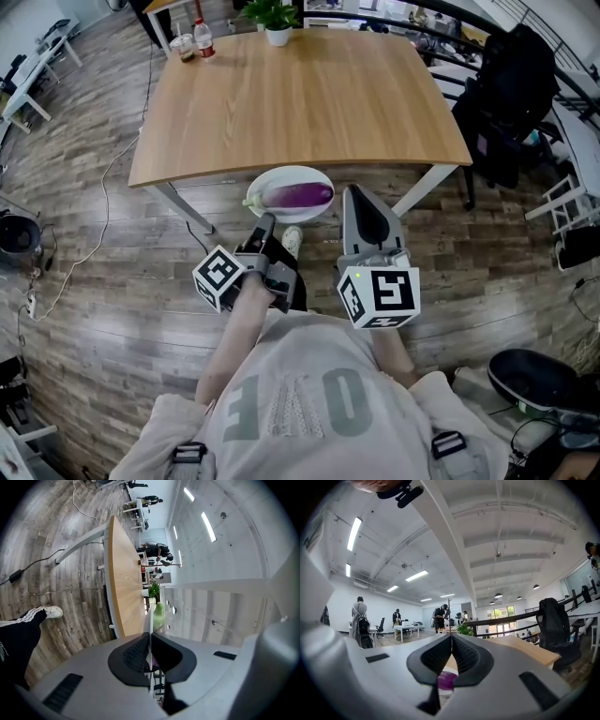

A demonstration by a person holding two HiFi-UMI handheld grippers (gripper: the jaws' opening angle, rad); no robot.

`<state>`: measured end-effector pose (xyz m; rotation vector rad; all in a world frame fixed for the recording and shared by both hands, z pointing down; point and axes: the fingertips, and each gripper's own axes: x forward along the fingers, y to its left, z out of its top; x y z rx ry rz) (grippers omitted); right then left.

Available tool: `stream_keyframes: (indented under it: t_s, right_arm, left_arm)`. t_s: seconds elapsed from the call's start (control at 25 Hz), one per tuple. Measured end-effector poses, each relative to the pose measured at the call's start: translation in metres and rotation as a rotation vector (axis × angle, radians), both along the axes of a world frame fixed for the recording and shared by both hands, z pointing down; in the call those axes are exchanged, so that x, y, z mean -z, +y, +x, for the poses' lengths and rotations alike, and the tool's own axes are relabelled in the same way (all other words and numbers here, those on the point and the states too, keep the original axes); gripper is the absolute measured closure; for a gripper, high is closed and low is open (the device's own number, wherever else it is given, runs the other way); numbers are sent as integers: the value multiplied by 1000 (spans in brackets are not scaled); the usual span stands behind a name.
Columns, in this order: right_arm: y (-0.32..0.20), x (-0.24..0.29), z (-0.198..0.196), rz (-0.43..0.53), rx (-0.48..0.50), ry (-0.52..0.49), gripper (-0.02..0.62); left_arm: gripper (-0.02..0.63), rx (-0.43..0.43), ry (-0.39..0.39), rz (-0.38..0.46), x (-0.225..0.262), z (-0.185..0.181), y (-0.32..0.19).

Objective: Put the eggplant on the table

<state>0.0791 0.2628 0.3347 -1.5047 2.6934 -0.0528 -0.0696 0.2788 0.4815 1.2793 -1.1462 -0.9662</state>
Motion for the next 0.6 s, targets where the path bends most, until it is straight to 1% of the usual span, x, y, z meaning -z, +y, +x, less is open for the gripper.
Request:
stream_keyframes:
  t_s: [0.16,0.24,0.36,0.6]
  right_arm:
    - [-32,5,-3,11,-4,-15,577]
    - [-54,7,-8,18,-14,-20,577]
    - [-89,3,-19,4,-21,-23,577]
    - [-163,-4,-36,-6,-33,-5,577]
  left_arm:
    - [586,-12,-16,-15,-8,-4,-33]
    - [586,-19,-14,-10,-7,-11,-54]
    - [586,-16,-6,-7,-7,-23,-90]
    - [586,-47,-28,28,-6,-43,-162]
